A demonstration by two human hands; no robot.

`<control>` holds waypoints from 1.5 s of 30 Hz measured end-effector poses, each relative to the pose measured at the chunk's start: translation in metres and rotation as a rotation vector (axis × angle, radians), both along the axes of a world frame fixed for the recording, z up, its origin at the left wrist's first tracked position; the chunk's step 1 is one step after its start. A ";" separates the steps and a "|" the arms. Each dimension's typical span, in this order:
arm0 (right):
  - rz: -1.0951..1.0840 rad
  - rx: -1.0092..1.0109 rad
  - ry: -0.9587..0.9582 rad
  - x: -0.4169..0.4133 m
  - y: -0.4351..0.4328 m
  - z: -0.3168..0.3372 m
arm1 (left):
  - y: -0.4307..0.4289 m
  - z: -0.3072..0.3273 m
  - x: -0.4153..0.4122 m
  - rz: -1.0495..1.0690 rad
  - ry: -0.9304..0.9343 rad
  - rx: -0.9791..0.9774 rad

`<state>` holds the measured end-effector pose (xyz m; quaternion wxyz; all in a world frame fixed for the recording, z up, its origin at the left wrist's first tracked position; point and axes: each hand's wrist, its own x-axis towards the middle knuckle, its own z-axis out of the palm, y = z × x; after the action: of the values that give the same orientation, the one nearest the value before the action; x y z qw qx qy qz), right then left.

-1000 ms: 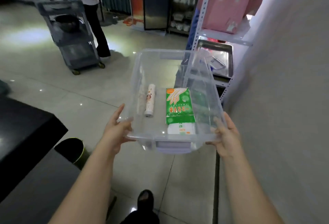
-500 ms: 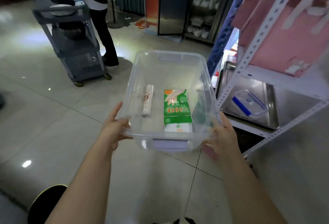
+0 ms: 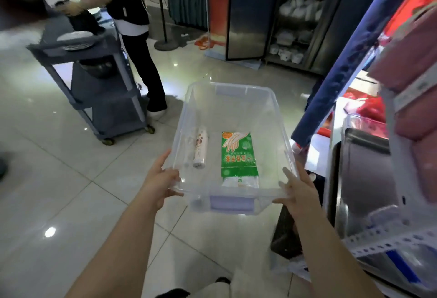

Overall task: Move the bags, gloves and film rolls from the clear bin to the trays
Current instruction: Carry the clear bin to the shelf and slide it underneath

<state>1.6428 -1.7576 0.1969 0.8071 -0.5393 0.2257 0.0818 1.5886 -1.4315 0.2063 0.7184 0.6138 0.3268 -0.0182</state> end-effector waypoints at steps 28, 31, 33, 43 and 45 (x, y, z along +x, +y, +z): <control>-1.055 0.300 0.367 0.380 0.081 -0.140 | -0.065 -0.111 0.704 -1.107 0.236 0.201; -1.136 0.361 0.398 0.421 0.066 -0.154 | -0.102 -0.123 0.747 -1.139 0.272 0.257; -1.210 0.386 0.479 0.446 0.063 -0.160 | -0.115 -0.129 0.772 -1.143 0.320 0.290; -1.535 0.432 0.475 0.514 0.066 -0.199 | -0.213 -0.162 0.874 -1.455 0.430 0.379; -1.611 0.435 0.511 0.526 0.060 -0.211 | -0.244 -0.176 0.892 -1.518 0.434 0.370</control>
<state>2.1692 -1.6978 -0.0143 0.6289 -0.0148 0.6919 -0.3544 2.4804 -1.6755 0.0301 0.3177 0.7600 -0.0489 -0.5648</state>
